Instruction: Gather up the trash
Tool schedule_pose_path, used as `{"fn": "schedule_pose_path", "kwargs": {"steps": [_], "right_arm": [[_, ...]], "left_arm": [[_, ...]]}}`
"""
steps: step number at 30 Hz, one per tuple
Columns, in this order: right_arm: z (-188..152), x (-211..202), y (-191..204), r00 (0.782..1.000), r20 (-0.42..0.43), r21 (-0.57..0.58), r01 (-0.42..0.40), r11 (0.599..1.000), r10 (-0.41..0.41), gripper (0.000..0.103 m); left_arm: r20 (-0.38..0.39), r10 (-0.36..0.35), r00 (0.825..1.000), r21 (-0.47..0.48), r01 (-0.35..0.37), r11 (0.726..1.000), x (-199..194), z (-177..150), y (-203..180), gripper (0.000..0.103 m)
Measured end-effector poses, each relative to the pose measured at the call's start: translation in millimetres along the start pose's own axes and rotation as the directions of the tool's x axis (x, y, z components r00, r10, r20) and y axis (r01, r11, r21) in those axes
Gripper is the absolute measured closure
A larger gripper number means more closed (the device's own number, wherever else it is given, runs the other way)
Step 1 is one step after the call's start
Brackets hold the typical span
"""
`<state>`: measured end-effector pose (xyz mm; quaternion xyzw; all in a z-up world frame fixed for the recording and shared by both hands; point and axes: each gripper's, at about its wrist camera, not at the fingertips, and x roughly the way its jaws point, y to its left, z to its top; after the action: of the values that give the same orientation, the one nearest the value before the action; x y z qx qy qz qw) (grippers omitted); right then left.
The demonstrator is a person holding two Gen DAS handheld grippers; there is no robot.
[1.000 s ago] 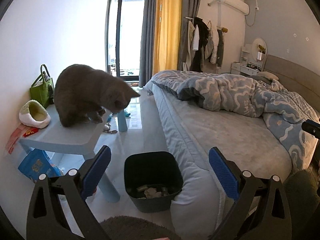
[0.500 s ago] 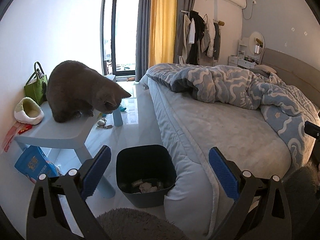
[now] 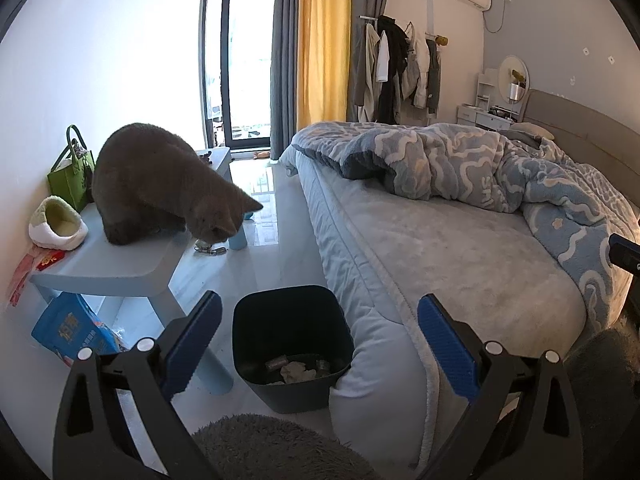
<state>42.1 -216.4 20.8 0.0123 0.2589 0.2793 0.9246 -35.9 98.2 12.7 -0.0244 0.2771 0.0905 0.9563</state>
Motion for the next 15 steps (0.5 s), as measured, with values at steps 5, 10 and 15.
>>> {"fn": "schedule_pose_path", "kwargs": {"steps": [5,10,15], "right_arm": [[-0.2,-0.2,0.0,1.0,0.005,0.008,-0.003,1.0,0.003,0.003],[-0.4,-0.6,0.7,1.0,0.002,0.001,0.001,1.0,-0.001,0.003],[-0.2,-0.4,0.8,1.0,0.002,0.005,-0.001,1.0,0.001,0.003]], "left_arm": [[0.0,-0.004,1.0,-0.012,0.004,1.0,0.1,-0.9,1.8,0.003],[-0.002,-0.005,1.0,-0.021,0.005,1.0,0.5,-1.5,2.5,0.003],[-0.003,-0.005,1.0,-0.02,0.005,1.0,0.9,-1.4,2.8,0.003]]}}
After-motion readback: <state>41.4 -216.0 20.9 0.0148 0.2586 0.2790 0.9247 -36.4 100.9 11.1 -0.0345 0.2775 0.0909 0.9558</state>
